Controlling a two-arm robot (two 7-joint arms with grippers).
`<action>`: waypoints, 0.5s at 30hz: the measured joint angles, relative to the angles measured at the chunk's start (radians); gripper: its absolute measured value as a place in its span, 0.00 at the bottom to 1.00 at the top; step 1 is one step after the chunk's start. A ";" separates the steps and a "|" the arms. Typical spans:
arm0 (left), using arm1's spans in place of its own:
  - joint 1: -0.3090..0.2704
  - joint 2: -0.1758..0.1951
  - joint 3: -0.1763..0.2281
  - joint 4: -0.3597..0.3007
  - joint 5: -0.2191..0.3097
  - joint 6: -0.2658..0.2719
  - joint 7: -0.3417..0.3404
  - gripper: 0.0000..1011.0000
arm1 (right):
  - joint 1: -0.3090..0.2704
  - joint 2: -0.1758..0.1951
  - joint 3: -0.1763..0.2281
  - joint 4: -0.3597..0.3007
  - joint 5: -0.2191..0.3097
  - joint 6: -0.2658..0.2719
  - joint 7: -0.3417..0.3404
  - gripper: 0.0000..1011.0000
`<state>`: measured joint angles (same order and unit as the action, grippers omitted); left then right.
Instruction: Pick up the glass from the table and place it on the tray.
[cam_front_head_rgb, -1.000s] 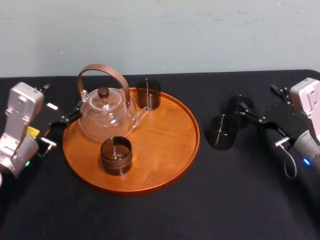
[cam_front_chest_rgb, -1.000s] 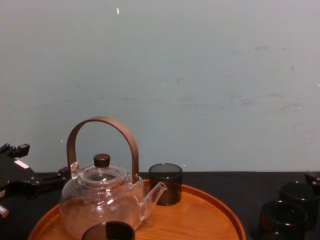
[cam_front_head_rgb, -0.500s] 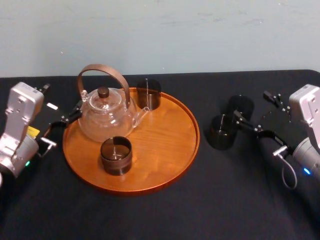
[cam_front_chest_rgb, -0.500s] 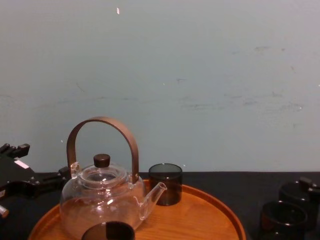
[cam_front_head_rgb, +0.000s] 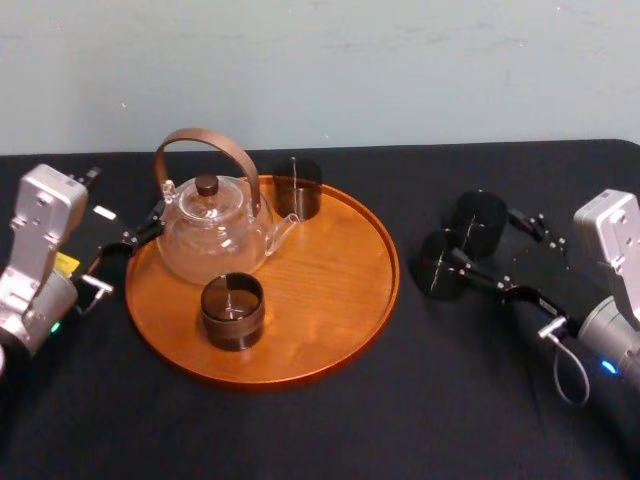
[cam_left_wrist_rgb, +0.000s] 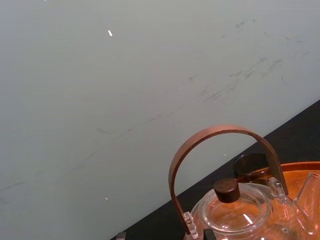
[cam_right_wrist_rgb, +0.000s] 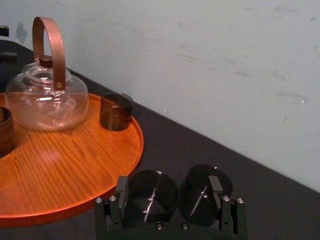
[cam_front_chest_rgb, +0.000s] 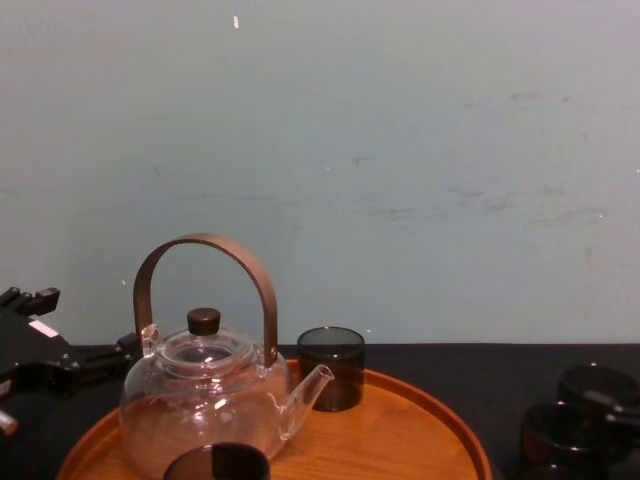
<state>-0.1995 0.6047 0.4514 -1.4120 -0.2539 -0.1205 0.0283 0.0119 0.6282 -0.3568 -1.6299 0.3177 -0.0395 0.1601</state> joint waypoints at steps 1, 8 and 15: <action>0.000 0.000 0.000 0.000 0.000 0.000 0.000 0.99 | -0.001 -0.002 0.001 0.001 0.001 0.001 0.003 0.99; 0.000 0.000 0.000 0.000 0.000 0.000 0.000 0.99 | -0.014 -0.018 0.007 0.014 0.010 0.006 0.035 0.99; 0.000 0.000 0.000 0.000 0.000 0.000 0.000 0.99 | -0.019 -0.037 0.015 0.032 0.011 0.012 0.061 0.99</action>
<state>-0.1995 0.6047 0.4514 -1.4120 -0.2539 -0.1205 0.0283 -0.0071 0.5917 -0.3419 -1.5977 0.3284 -0.0273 0.2206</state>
